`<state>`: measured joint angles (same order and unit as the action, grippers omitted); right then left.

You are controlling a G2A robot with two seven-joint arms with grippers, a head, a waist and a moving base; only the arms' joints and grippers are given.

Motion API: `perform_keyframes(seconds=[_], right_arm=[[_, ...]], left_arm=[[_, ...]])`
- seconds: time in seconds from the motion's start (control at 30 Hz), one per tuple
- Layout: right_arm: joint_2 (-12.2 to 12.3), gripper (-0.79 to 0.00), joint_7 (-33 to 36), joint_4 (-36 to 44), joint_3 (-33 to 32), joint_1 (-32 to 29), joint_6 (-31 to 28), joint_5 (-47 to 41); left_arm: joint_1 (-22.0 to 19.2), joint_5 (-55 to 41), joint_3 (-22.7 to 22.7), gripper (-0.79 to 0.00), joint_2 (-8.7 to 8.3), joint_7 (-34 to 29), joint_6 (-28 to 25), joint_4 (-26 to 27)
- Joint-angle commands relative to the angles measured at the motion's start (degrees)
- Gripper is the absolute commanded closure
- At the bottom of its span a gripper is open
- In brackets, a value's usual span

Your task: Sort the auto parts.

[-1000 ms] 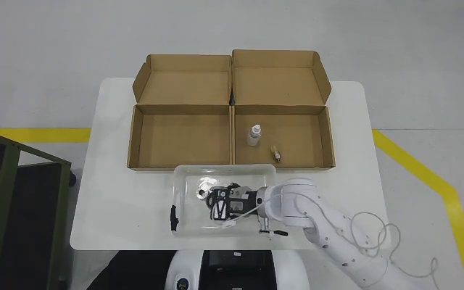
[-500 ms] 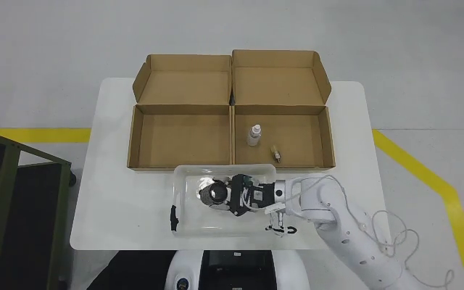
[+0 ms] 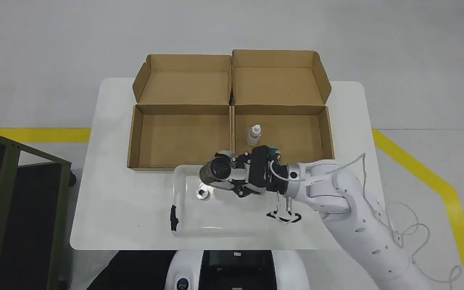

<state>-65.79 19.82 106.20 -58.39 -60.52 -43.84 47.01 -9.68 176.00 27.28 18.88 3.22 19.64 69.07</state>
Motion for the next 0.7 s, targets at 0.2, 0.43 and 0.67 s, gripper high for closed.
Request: perform_keyframes(seconds=[0.2,0.43,0.67], right_arm=[[0.1,0.0,-1.3,-1.9,-1.9,0.3,0.1,-6.2],[0.3,0.0,-1.3,-3.2,-3.3,0.2,0.2,-9.9],[0.6,0.0,-1.6,-3.7,-5.7,-0.1,0.1,-13.2]], left_arm=[[0.0,0.0,0.0,-0.785,0.0,0.0,0.0,0.0],[0.0,0.0,0.0,-0.785,0.0,0.0,0.0,0.0],[0.0,0.0,0.0,-0.785,0.0,0.0,0.0,0.0]])
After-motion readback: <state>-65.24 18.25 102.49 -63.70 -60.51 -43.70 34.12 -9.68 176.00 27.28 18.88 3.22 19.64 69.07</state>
